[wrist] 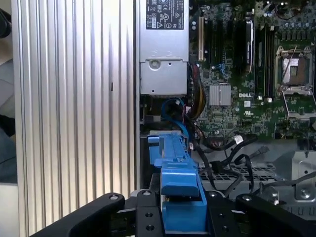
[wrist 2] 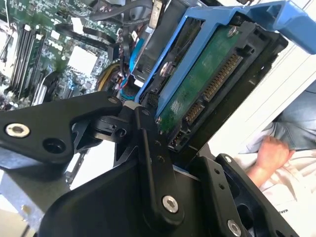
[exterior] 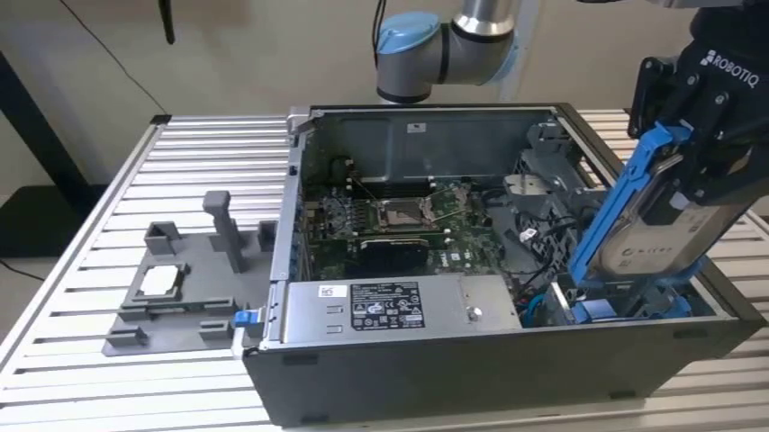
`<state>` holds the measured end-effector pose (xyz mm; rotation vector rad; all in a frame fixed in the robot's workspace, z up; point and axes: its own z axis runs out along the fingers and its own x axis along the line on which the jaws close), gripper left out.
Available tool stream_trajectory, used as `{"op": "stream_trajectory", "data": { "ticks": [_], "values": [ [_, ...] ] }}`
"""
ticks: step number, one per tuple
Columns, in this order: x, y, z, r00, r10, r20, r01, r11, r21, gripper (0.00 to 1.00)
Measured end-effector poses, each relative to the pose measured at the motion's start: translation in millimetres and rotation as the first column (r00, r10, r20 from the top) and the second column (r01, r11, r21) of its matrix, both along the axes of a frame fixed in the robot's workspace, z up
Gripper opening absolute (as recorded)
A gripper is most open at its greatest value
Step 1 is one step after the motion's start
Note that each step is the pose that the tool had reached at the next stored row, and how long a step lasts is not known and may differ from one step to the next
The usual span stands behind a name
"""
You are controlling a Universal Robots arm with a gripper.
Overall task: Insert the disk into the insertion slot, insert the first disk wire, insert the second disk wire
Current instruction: 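Insert the disk into the insertion slot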
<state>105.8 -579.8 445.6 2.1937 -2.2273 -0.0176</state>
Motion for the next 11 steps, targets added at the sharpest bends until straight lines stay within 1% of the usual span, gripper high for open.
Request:
{"op": "stream_trajectory", "data": {
  "ticks": [6,8,11],
  "values": [
    [1.6,0.0,-7.3,0.9999,0.003,0.0109,-0.003,1.0,0.0004,0.33],
    [1.6,0.0,-10.0,0.9999,0.005,0.0127,-0.005,1.0,0.0008,0.33],
    [1.6,0.0,-10.4,0.9999,0.005,0.0127,-0.005,1.0,0.0006,0.33]
  ]
}}
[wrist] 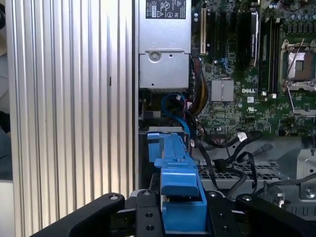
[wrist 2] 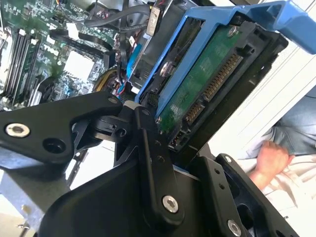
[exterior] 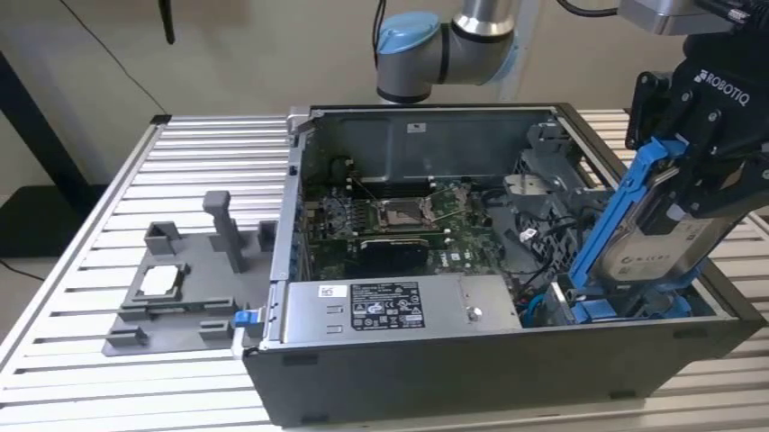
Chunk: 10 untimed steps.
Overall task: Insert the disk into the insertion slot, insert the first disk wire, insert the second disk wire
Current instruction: 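Insert the disk into the insertion slot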
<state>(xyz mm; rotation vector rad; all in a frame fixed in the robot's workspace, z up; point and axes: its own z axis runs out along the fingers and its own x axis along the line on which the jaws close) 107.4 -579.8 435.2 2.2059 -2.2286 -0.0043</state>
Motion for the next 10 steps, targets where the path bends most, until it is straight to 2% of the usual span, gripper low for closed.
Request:
{"op": "stream_trajectory", "data": {
  "ticks": [6,10],
  "values": [
    [0.0,0.0,-1.3,1.0,0.0,0.0,0.0,1.0,0.0001,0.33],
    [0.0,0.0,-8.4,1.0,0.0,0.0,0.0,1.0,0.0002,0.33]
  ]
}}
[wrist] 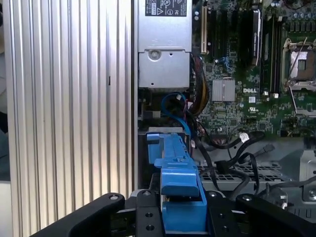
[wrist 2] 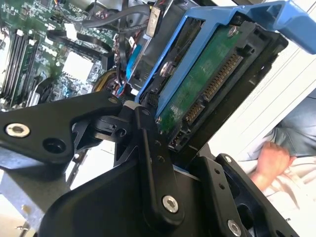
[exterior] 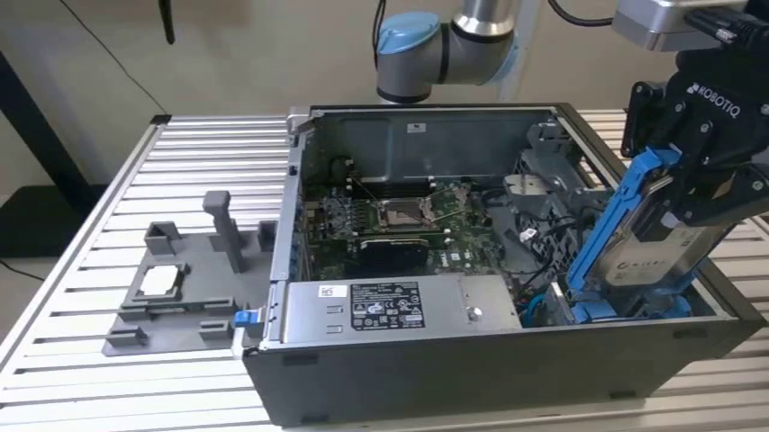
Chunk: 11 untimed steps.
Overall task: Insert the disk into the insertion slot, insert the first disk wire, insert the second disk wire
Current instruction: 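Insert the disk into the insertion slot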
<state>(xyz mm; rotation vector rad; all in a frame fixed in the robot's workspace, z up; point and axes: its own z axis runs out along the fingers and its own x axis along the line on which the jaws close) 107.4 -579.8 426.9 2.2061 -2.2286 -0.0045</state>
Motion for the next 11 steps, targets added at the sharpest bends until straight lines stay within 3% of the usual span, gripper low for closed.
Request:
{"op": "stream_trajectory", "data": {
  "ticks": [5,9,11],
  "values": [
    [0.0,0.3,-7.7,1.0,0.0,0.0006,0.0,1.0,0.0064,0.33],
    [0.6,0.6,-9.3,1.0,0.0,0.0027,0.0,0.9996,0.0285,0.33],
    [1.4,0.7,-10.4,1.0,0.0,0.0034,0.0,0.9994,0.0335,0.33]
  ]
}}
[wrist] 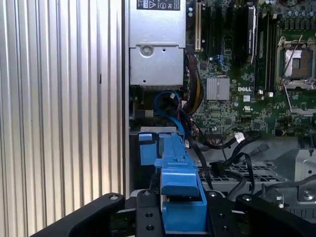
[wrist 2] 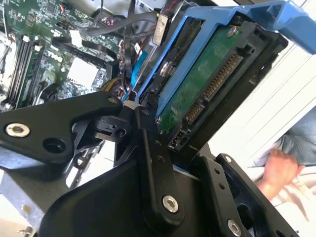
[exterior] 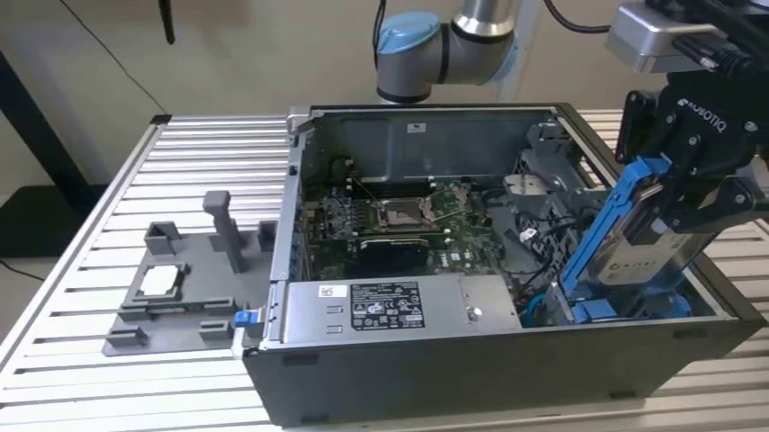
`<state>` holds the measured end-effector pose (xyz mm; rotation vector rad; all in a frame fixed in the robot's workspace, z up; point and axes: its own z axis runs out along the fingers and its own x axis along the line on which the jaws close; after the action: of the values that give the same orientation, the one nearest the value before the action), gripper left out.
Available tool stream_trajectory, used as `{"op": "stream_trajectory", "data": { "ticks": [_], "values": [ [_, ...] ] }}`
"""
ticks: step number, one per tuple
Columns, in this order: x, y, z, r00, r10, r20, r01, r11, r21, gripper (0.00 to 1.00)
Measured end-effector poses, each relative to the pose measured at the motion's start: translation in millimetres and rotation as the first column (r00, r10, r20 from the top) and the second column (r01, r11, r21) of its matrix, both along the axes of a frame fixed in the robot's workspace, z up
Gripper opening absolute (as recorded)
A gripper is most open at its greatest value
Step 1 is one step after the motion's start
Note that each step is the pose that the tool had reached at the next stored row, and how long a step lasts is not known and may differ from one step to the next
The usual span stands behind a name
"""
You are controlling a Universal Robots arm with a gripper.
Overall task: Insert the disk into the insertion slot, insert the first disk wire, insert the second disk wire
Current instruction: 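Insert the disk into the insertion slot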
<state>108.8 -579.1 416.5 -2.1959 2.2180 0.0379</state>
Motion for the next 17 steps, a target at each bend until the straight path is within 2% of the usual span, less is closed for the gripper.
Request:
{"op": "stream_trajectory", "data": {
  "ticks": [6,17],
  "values": [
    [0.3,0.0,-5.7,1.0,0.0,0.0004,0.0,1.0,0.0005,0.33],
    [0.4,0.0,-25.2,1.0,0.0,0.0004,0.0,1.0,0.0006,0.33]
  ]
}}
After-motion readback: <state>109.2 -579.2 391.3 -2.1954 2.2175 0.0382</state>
